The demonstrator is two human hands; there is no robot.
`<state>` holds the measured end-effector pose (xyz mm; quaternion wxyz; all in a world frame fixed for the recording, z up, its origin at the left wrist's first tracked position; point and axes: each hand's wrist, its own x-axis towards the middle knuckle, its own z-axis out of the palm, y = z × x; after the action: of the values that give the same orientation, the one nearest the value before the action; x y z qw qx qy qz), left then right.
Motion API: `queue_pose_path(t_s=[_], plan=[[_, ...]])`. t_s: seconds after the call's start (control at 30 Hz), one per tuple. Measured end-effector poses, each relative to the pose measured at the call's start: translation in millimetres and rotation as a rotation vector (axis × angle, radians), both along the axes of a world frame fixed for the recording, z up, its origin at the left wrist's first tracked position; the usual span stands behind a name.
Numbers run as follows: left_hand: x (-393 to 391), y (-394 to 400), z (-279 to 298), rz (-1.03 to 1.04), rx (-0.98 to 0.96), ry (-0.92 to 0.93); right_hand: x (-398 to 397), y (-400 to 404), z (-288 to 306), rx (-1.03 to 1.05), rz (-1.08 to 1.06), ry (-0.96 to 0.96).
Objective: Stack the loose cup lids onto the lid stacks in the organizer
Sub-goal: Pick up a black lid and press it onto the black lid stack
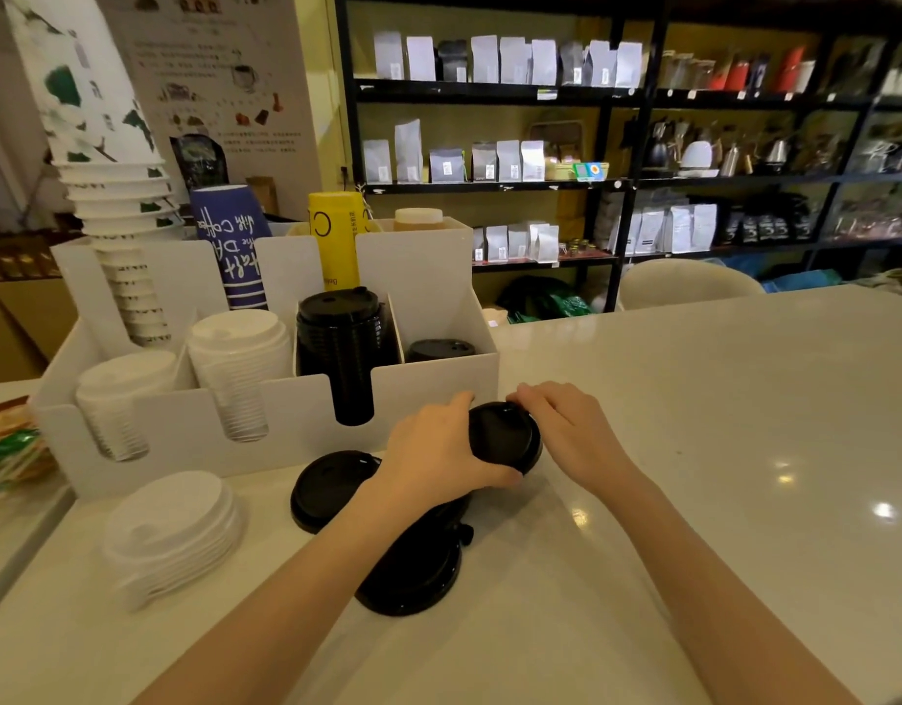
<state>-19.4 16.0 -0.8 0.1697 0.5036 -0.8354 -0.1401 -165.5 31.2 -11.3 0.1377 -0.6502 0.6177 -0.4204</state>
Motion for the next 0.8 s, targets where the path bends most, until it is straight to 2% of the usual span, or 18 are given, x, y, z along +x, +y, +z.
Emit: queue_pose_path(t_s=[0.3, 0.43, 0.57, 0.8], plan=[[3.8, -4.4, 14.4, 0.010, -0.118, 0.453, 8.6, -0.8, 43.7, -0.251, 0.011, 0.054], [12.0, -8.4, 25.1, 0.059, -0.190, 0.577, 21.2, -12.1, 60.1, -0.303, 0.024, -0.006], [28.7, -19.3, 39.1, 0.114, -0.271, 0.670, 37.4, -27.5, 73.3, -0.306, 0.063, 0.055], [72.3, -43.5, 60.1, 0.169, -0.336, 0.796, 80.5, -46.3, 89.9, -0.308, 0.253, -0.212]])
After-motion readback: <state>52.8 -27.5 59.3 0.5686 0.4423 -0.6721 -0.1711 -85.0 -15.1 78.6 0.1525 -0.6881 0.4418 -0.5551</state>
